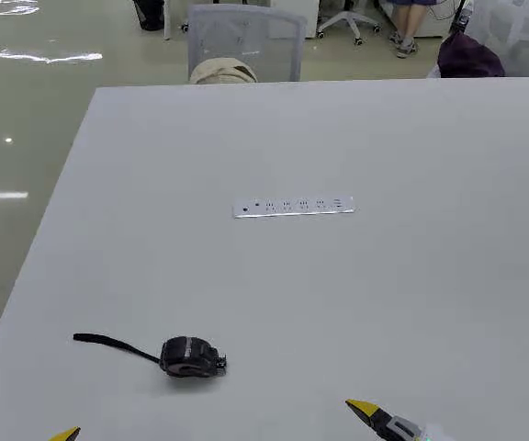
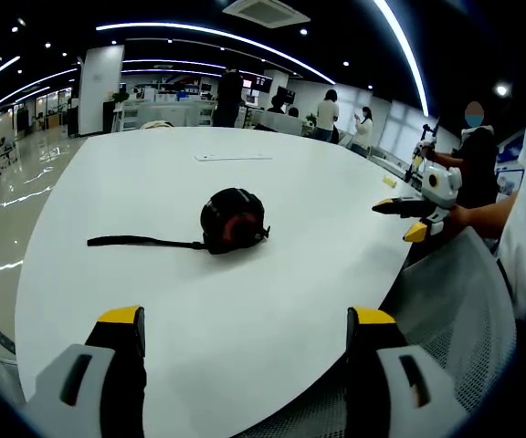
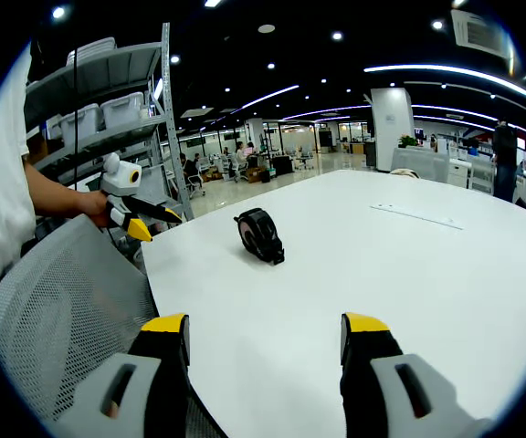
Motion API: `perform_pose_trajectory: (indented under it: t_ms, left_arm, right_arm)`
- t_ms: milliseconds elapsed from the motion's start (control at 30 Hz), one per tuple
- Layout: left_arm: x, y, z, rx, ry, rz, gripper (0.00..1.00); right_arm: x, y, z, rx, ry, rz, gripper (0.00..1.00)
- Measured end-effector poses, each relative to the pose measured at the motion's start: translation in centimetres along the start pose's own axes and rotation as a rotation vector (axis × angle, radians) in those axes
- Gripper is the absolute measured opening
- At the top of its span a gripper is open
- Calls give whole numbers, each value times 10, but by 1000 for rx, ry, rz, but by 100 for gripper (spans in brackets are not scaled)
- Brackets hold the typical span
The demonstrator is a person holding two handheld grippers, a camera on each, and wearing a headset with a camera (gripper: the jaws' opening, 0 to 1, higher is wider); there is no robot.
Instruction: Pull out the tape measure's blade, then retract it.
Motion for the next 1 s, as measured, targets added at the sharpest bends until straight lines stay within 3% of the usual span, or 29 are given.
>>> perform_pose_trajectory:
  t_ms: [1000]
  left_arm:
    - [0,1,-1,3,-2,1,90]
  right_arm:
    - [-2,1,1,-2,5,-2,67]
Point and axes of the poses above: the centre of the closed fingertips' face, and the gripper's own axes: z roughly backward along the fingers, x roughly to its left, y roughly out of its underside, the point moved 3 cm from there along z, roughly backward along the fingers, and after that the axes turned 13 degrees about -y, right-handed, at the moved point
